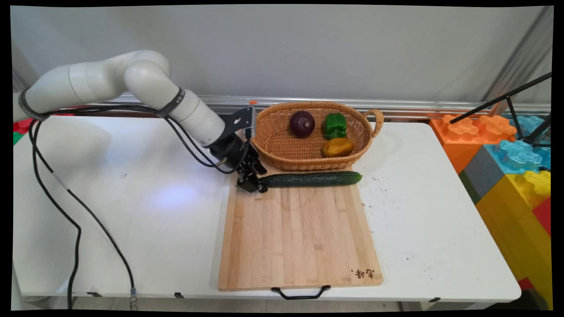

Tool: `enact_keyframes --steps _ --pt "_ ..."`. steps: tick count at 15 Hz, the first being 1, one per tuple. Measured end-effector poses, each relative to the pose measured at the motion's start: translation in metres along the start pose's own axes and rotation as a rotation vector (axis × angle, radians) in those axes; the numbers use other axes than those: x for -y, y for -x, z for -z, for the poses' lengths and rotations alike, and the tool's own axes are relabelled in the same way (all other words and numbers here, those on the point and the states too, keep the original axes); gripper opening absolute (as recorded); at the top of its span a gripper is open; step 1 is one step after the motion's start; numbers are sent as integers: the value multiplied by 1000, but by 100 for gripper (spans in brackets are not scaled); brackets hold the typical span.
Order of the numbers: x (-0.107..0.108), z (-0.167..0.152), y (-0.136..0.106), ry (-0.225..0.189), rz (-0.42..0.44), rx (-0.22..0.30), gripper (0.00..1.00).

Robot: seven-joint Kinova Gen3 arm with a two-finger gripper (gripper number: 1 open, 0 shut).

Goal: Pick up the cucumber from the cutting board, then place the picked object in the vegetable basket

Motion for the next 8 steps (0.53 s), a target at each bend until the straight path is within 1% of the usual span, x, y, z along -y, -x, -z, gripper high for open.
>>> enact_keyframes --steps 6,8 --pt "-3 -5 -1 12 20 -4 0" --pt "-4 -5 -3 23 29 -8 0"
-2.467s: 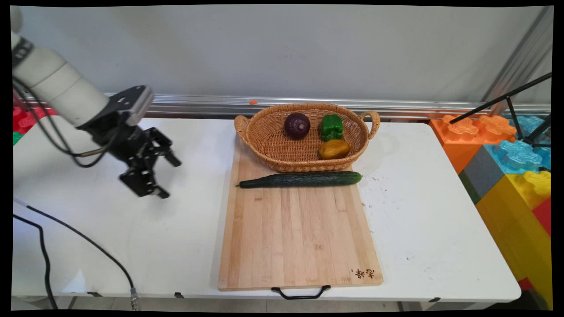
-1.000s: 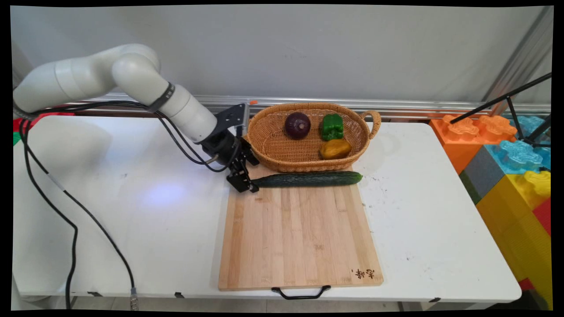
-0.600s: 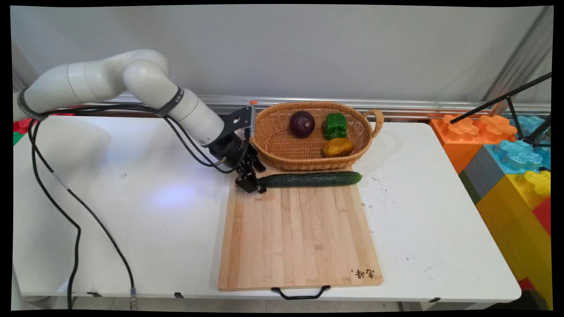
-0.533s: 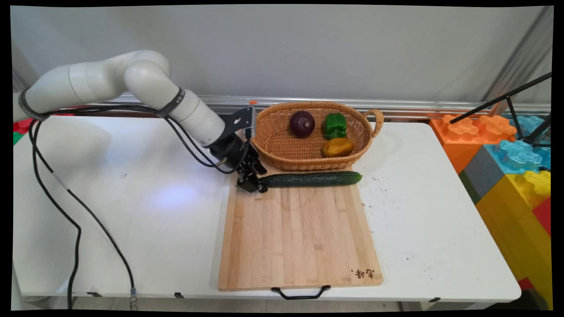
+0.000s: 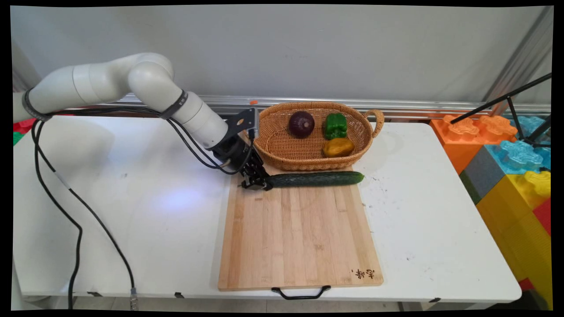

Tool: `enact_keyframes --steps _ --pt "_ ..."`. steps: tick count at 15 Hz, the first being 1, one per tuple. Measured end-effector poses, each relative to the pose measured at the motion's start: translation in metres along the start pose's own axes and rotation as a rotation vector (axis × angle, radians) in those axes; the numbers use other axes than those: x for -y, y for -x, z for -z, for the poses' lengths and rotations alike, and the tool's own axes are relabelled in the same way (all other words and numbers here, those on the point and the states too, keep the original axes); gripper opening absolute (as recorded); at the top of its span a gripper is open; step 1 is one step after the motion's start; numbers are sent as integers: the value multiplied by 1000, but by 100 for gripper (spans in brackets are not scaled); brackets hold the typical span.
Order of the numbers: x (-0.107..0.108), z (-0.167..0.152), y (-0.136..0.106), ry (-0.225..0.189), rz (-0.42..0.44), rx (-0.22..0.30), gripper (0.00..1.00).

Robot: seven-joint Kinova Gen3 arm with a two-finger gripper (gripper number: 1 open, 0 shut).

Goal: Place the picked object in the vegetable basket

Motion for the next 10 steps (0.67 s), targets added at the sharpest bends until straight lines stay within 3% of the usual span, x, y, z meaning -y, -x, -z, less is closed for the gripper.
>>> enact_keyframes --steps 4,7,10 --pt "-11 14 -8 42 18 -24 0" --pt "-24 44 -14 76 43 -61 0" --pt "-29 74 -26 62 69 -116 0"
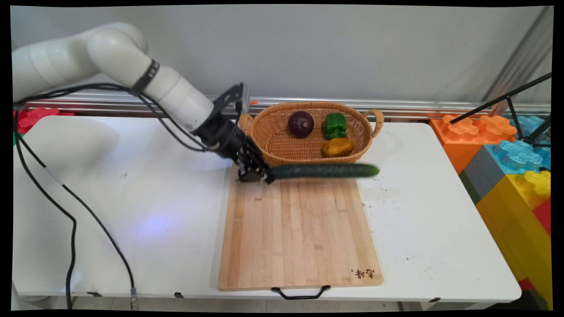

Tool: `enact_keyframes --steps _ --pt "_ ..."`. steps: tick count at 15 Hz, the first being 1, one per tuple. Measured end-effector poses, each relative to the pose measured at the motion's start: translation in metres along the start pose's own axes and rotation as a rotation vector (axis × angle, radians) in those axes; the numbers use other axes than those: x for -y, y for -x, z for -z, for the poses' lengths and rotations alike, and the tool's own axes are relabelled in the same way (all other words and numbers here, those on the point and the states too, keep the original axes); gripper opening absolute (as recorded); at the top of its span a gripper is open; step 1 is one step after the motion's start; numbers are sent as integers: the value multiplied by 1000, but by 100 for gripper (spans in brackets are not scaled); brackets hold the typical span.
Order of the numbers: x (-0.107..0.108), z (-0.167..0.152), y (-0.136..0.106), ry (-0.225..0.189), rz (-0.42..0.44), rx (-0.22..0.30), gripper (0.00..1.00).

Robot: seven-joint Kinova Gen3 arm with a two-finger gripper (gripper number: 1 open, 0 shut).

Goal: Place the picked object in the vegetable basket

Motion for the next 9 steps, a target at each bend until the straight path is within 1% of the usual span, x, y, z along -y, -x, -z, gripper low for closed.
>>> enact_keyframes --steps 3,5,7,8,9 --pt "6 18 -19 -49 4 -73 0" --pt "14 24 -27 -84 -12 -104 0" --pt "28 26 -38 -129 -60 -129 0" --pt "32 25 -40 -142 -80 -132 0" --pt "43 22 -44 -165 -124 -132 0"
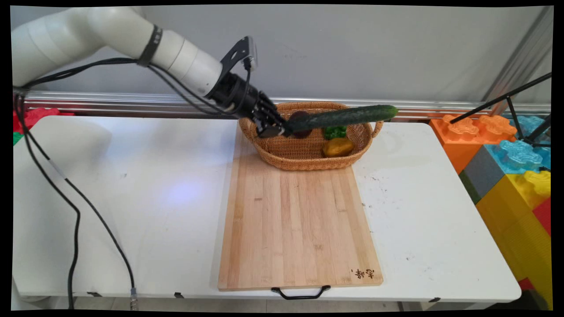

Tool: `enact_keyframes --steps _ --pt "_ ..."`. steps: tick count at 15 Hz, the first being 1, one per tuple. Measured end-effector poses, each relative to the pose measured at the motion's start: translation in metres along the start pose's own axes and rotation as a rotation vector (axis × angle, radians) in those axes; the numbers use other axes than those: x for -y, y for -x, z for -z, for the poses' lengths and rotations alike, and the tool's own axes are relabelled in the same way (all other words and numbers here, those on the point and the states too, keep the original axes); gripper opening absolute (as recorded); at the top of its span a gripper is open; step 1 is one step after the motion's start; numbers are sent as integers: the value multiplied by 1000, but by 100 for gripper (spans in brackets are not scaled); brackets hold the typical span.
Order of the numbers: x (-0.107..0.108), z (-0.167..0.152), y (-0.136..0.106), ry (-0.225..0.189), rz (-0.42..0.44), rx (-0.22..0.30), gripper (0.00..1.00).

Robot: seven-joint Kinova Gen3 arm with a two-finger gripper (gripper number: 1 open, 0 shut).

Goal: Place the picked object in the vegetable basket

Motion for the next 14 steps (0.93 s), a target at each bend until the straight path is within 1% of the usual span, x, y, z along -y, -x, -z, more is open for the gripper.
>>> enact_keyframes --steps 2,5,6,10,14 --pt "12 -10 0 -19 -53 6 0" --pt "34 -38 7 -44 -156 26 0" --pt "39 -46 11 -49 -179 32 0" --pt "53 -78 25 -53 -237 54 0" --pt "62 -99 36 -57 -262 72 0"
